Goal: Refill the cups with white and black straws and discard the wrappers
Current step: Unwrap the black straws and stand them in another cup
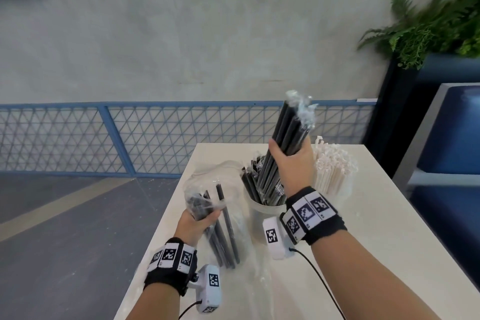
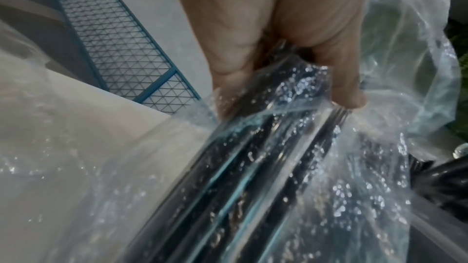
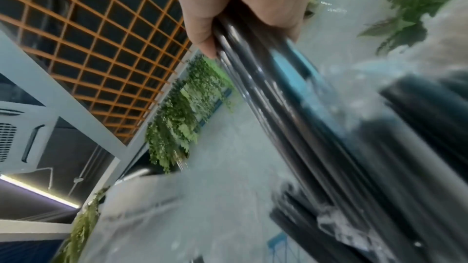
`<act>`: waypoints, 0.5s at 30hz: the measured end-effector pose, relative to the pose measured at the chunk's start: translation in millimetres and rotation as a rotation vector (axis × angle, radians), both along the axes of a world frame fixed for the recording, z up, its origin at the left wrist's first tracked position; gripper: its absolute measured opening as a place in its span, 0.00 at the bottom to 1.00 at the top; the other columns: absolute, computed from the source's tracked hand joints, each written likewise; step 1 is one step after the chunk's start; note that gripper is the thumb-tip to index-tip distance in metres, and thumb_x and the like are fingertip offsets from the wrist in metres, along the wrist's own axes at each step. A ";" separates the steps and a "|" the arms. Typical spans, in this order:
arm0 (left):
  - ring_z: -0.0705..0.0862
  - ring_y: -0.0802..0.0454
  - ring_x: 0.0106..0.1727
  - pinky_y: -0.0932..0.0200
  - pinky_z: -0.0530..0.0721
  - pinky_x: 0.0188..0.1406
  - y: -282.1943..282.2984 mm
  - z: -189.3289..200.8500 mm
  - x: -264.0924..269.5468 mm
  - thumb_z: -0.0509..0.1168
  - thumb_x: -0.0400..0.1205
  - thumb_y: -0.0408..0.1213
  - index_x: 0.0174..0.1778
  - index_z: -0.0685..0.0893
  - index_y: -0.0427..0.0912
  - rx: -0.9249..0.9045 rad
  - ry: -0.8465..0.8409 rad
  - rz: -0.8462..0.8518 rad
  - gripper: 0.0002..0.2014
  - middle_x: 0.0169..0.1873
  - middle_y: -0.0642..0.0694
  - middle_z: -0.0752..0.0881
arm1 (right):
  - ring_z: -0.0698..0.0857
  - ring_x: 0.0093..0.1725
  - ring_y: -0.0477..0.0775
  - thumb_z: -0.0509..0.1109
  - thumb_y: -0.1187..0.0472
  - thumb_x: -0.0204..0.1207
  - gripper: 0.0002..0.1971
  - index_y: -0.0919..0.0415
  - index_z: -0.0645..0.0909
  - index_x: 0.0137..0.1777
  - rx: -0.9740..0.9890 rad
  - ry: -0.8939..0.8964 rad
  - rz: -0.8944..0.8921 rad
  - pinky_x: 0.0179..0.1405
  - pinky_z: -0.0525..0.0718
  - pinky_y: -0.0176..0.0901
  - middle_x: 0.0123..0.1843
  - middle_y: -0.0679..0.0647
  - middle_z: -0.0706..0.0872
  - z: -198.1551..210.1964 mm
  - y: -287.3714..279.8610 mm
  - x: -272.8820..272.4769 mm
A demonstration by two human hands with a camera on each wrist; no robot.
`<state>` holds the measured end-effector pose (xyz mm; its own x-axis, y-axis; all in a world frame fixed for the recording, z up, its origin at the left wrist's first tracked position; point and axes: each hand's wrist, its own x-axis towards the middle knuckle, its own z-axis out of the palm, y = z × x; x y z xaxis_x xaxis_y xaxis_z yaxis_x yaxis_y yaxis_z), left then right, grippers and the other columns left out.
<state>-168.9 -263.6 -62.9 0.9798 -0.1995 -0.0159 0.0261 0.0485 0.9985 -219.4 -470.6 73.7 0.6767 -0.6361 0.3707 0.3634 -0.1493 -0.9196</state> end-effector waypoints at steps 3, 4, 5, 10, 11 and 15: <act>0.89 0.55 0.45 0.65 0.86 0.44 -1.4 0.1 -0.9 0.72 0.72 0.23 0.46 0.88 0.36 -0.012 -0.019 -0.020 0.09 0.39 0.51 0.92 | 0.85 0.43 0.45 0.77 0.63 0.69 0.14 0.57 0.79 0.53 -0.024 0.093 -0.001 0.45 0.84 0.34 0.42 0.43 0.85 -18.8 3.4 5.0; 0.89 0.56 0.45 0.66 0.86 0.44 -1.3 0.7 -0.7 0.72 0.72 0.23 0.46 0.88 0.37 -0.026 -0.018 -0.019 0.09 0.39 0.51 0.92 | 0.86 0.45 0.49 0.77 0.63 0.68 0.15 0.58 0.80 0.53 -0.037 0.138 0.008 0.48 0.85 0.40 0.44 0.48 0.87 -26.2 2.9 7.9; 0.89 0.57 0.44 0.67 0.86 0.43 -1.7 2.6 -1.3 0.71 0.72 0.22 0.45 0.88 0.37 -0.044 -0.018 -0.020 0.09 0.38 0.51 0.92 | 0.87 0.48 0.53 0.78 0.63 0.67 0.15 0.60 0.81 0.53 -0.052 0.185 0.020 0.51 0.86 0.46 0.46 0.52 0.88 -33.5 2.0 10.8; 0.89 0.53 0.49 0.65 0.86 0.47 -2.3 4.0 1.2 0.76 0.68 0.25 0.47 0.88 0.38 -0.143 -0.033 -0.027 0.12 0.43 0.47 0.92 | 0.88 0.50 0.57 0.80 0.60 0.64 0.19 0.65 0.83 0.54 -0.081 0.350 0.052 0.54 0.86 0.51 0.50 0.59 0.89 -50.8 -10.0 20.2; 0.89 0.52 0.50 0.64 0.86 0.49 -2.6 4.7 0.9 0.79 0.65 0.31 0.47 0.88 0.38 -0.164 -0.034 -0.028 0.15 0.44 0.46 0.92 | 0.88 0.50 0.57 0.80 0.60 0.64 0.19 0.66 0.83 0.54 -0.091 0.376 0.056 0.54 0.86 0.50 0.50 0.60 0.89 -52.2 -12.4 21.1; 0.88 0.47 0.53 0.56 0.85 0.57 -3.2 4.4 1.4 0.81 0.63 0.32 0.48 0.88 0.38 -0.189 -0.013 -0.026 0.18 0.46 0.43 0.91 | 0.88 0.50 0.58 0.80 0.59 0.65 0.18 0.67 0.82 0.51 -0.144 0.462 0.078 0.52 0.86 0.51 0.48 0.59 0.88 -57.0 -13.7 19.4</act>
<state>-167.5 -266.8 -58.5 0.9742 -0.2227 0.0366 0.0171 0.2344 0.9720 -200.0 -484.2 16.7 0.8349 -0.5411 0.1012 -0.0625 -0.2758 -0.9592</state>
